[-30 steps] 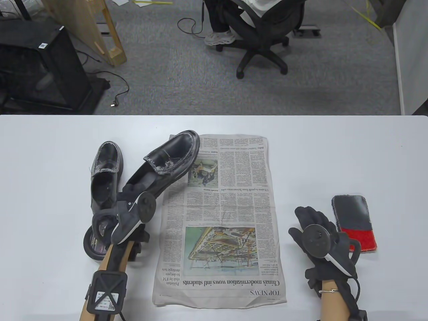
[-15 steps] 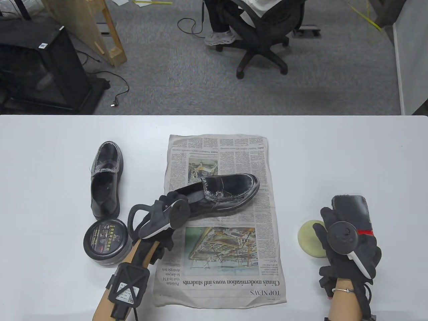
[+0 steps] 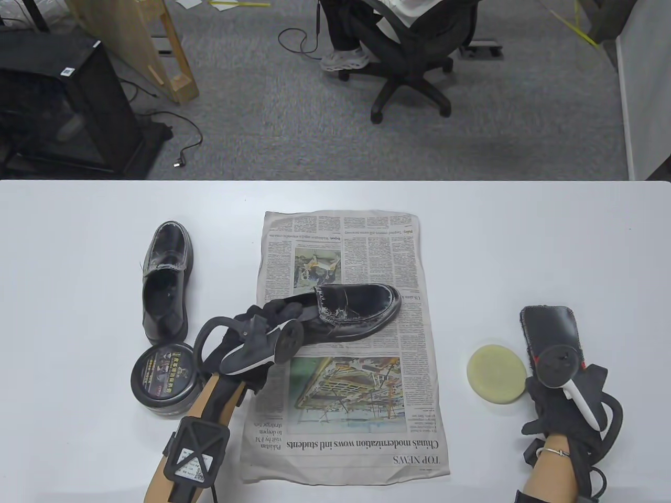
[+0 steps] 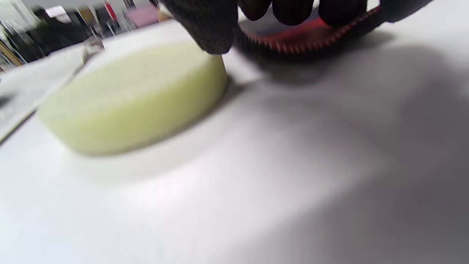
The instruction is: Dip and apply leather care cream with polishing sponge on shoes
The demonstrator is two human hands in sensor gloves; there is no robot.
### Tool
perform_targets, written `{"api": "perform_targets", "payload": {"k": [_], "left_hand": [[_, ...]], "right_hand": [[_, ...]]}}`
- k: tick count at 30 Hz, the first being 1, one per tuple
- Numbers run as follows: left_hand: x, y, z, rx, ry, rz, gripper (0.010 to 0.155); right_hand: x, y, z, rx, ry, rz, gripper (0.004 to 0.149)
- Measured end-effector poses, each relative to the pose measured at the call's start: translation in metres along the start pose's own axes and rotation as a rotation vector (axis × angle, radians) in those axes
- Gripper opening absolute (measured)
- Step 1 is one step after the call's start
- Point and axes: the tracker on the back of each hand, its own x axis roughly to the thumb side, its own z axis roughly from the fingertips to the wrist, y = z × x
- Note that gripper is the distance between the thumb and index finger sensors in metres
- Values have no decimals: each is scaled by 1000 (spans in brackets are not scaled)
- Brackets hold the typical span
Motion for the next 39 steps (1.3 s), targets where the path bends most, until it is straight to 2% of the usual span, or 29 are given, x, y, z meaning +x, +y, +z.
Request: {"api": "perform_targets", "payload": {"k": [3, 5, 7, 10, 11, 12, 13, 14, 18, 21, 24, 29, 32, 35, 39], "left_hand": [[1, 5, 1, 98, 23, 44, 74], [4, -2, -7, 34, 40, 61, 83], [5, -15, -19, -93, 62, 76, 90], [6, -38, -34, -223, 79, 145, 93], [6, -42, -37, -229, 87, 166, 95], [4, -42, -36, -159, 113, 196, 94], [3, -42, -36, -142, 114, 216, 93], [2, -43, -37, -172, 103, 230, 92], [-1, -46, -34, -143, 92, 259, 89], [-2, -46, -34, -142, 83, 266, 87], [-3, -46, -34, -134, 76, 268, 87], [-5, -47, -33, -127, 67, 262, 85], [-6, -48, -33, -120, 60, 265, 84], [-9, -49, -33, -115, 53, 288, 83], [-15, -51, -33, -107, 46, 340, 82]], "right_hand": [[0, 0, -1, -20, 28, 46, 75], [1, 2, -3, -76, 68, 94, 74], [3, 4, -5, -148, 106, 155, 64], [6, 2, -4, -223, 126, 187, 48], [5, 1, -4, -261, 130, 183, 46], [4, -1, -2, -292, 133, 166, 45], [3, -3, -1, -301, 130, 145, 45], [2, -7, 2, -321, 116, 88, 45], [14, -29, 22, -487, -10, -128, 46], [48, -46, 47, -600, -189, -187, 46], [91, -48, 61, -658, -324, -177, 46], [183, -28, 65, -617, -511, -20, 46], [230, -9, 60, -542, -600, -13, 45], [262, 6, 60, -466, -682, -25, 43], [293, 23, 55, -276, -809, -63, 44]]}}
